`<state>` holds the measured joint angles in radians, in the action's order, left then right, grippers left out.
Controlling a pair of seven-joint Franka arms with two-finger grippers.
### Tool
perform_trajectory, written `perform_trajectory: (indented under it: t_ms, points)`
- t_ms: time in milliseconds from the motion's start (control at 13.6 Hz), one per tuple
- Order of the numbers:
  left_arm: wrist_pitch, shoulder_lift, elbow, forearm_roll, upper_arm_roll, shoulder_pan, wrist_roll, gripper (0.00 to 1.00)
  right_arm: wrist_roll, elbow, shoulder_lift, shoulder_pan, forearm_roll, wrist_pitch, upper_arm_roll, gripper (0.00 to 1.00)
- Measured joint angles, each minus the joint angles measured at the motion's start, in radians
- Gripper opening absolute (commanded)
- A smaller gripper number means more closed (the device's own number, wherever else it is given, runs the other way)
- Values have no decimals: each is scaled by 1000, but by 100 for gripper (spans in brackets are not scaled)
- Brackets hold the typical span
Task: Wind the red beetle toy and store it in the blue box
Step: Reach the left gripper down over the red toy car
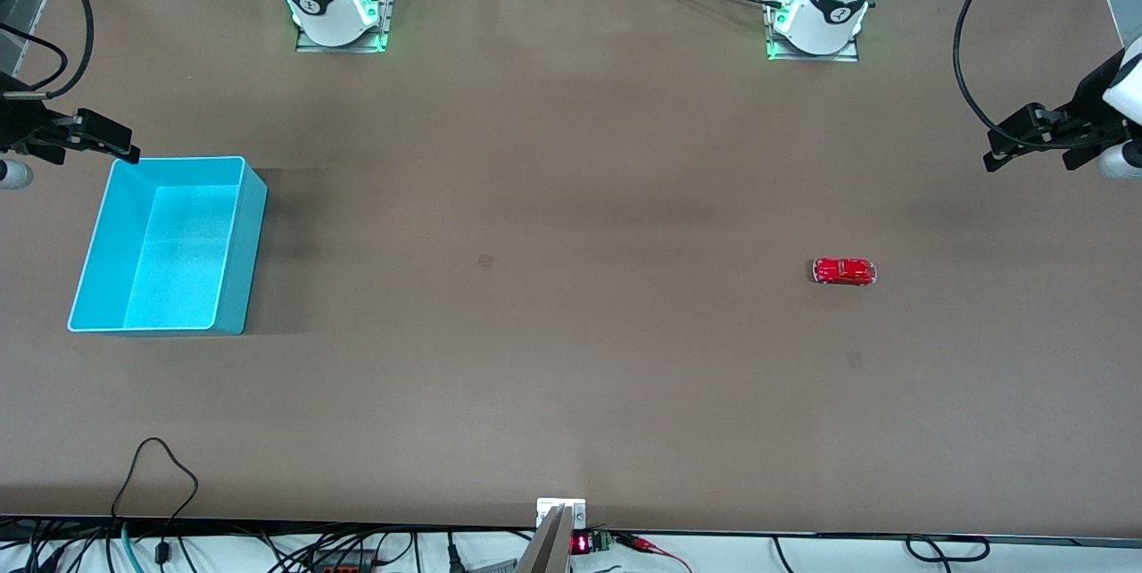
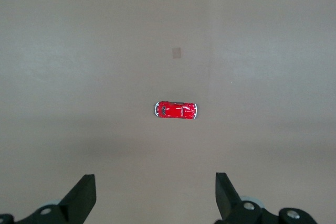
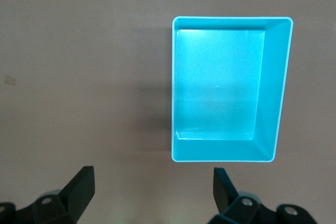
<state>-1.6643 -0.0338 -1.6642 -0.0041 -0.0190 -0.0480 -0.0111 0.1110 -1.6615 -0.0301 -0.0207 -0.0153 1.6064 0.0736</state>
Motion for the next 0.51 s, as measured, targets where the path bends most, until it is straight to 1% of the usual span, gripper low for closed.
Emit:
perform_trajectory:
  t_ms: [513]
  points:
    - [13, 5, 0, 0, -5, 1, 1, 100, 0, 0, 0, 0, 0, 0, 0, 100]
